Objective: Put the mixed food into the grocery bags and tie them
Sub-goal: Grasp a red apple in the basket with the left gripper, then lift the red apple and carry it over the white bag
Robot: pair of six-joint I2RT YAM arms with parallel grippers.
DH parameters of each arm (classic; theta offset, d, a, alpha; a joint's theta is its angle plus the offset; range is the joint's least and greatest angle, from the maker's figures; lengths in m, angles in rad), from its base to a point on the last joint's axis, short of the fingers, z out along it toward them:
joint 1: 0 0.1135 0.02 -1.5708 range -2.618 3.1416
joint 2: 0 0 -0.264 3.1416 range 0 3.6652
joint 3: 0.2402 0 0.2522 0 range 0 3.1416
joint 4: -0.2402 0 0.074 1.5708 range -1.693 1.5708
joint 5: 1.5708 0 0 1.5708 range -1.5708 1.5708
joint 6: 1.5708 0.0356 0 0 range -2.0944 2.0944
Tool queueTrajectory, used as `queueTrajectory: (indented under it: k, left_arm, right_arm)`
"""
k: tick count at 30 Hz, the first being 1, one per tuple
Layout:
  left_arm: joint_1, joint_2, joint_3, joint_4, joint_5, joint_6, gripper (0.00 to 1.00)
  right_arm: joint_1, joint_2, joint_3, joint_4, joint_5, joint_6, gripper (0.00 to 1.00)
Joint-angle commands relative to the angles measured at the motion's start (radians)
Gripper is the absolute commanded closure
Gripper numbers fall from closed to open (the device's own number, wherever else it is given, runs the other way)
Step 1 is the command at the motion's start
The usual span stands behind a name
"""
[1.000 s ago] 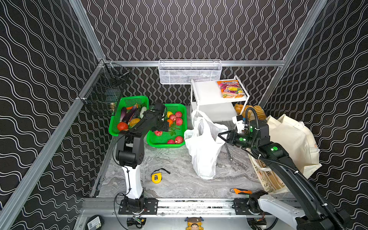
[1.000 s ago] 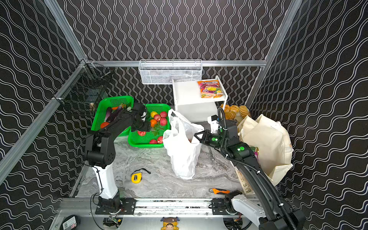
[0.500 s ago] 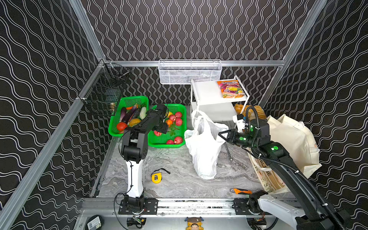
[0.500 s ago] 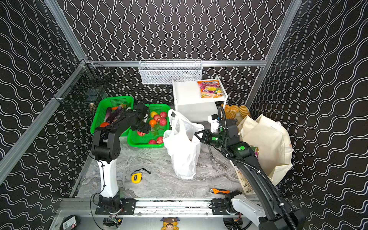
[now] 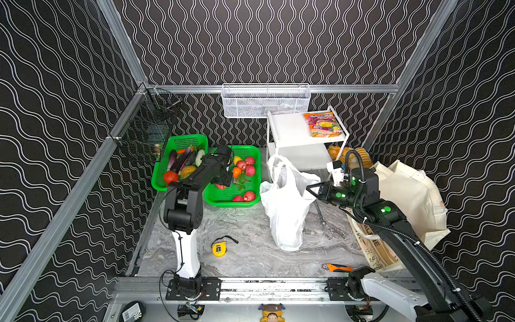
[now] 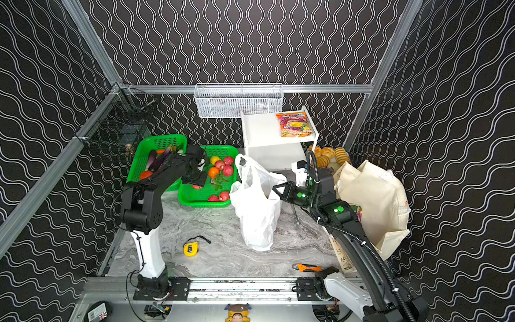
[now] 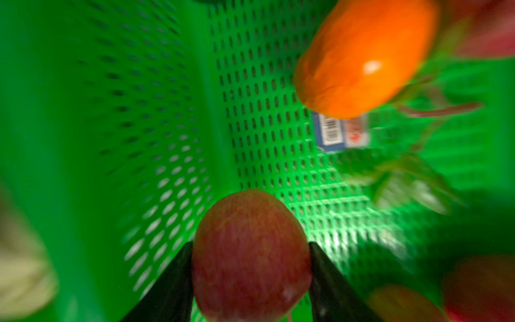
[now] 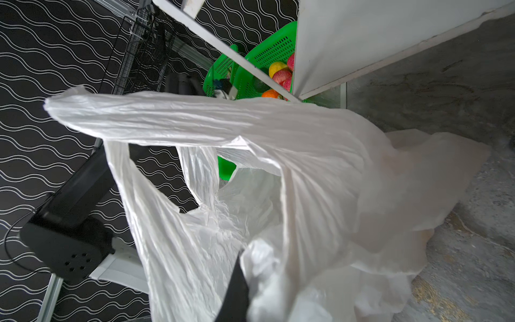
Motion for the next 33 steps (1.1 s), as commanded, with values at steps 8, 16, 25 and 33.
queueTrajectory:
  k: [8,16,25,33]
  left_arm:
    - [-0.017,-0.403,-0.229,0.254,0.623,-0.122,0.43]
    - [-0.216,-0.483,-0.284,0.397,0.856,-0.156,0.45]
    - [-0.339,-0.434,-0.241,0.393,0.938,-0.138,0.45]
    - [-0.4,-0.403,-0.233,0.509,0.93,-0.222,0.36]
  right_arm:
    - [-0.001,0.002,-0.037,0.09,-0.021,0.028,1.0]
    - [0.0,-0.005,-0.055,0.1,-0.029,0.034,1.0]
    - [-0.001,-0.022,-0.079,0.119,-0.037,0.044,1.0]
    - [-0.001,-0.024,-0.097,0.157,-0.062,0.05,1.0]
